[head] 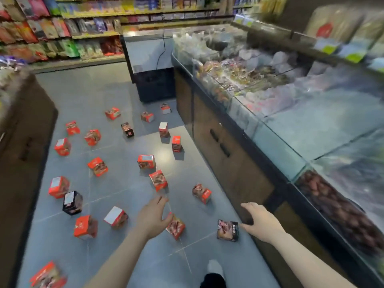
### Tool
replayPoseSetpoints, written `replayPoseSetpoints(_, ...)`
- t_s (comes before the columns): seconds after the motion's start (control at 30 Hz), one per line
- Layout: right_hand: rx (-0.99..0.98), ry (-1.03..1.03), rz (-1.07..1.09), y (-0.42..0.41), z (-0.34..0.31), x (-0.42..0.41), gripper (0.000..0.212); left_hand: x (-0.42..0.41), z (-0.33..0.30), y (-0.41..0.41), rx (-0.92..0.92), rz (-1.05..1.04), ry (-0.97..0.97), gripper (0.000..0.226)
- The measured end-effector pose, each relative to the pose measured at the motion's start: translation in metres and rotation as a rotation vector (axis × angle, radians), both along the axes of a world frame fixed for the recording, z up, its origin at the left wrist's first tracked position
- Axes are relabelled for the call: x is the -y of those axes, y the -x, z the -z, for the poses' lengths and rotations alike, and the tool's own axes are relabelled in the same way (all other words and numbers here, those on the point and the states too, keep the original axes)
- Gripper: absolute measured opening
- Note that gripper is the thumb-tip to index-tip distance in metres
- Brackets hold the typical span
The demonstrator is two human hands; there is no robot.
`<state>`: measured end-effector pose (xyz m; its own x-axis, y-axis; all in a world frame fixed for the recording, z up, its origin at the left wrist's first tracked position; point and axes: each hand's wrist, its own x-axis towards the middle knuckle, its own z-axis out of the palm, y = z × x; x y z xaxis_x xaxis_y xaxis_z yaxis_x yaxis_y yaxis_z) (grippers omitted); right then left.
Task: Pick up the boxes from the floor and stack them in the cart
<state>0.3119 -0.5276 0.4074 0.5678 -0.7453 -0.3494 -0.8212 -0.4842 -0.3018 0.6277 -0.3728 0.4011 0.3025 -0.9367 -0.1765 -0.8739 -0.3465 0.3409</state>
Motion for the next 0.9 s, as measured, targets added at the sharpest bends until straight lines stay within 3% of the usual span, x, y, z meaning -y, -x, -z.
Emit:
replayPoseSetpoints(0.33, -0.125, -0.248, 0.027, -0.045, 0.149, 0.134, 0.067, 0.114, 0.148, -0.018, -0.226, -0.133, -0.099, 0.064)
replayPoseSetpoints(0.5, -0.149, -0.353, -0.015, -0.066, 0.255, 0.177, 0.079, 0.148, 0.242, -0.028, -0.209, -0.14, -0.233, 0.069)
replayPoseSetpoints(0.6, -0.214, -0.372, -0.049, -0.069, 0.341, 0.187, 0.085, 0.162, 0.321, -0.028, -0.239, -0.1, -0.285, 0.051)
replayPoseSetpoints(0.73, -0.305, -0.353, -0.095, -0.073, 0.463, 0.182, 0.097, 0.18, 0.445, -0.019, -0.224, 0.03, -0.33, 0.043)
replayPoseSetpoints(0.9, -0.441, -0.317, -0.126, -0.068, 0.595, 0.185, 0.118, 0.2, 0.574, -0.004, -0.308, 0.053, -0.36, 0.052)
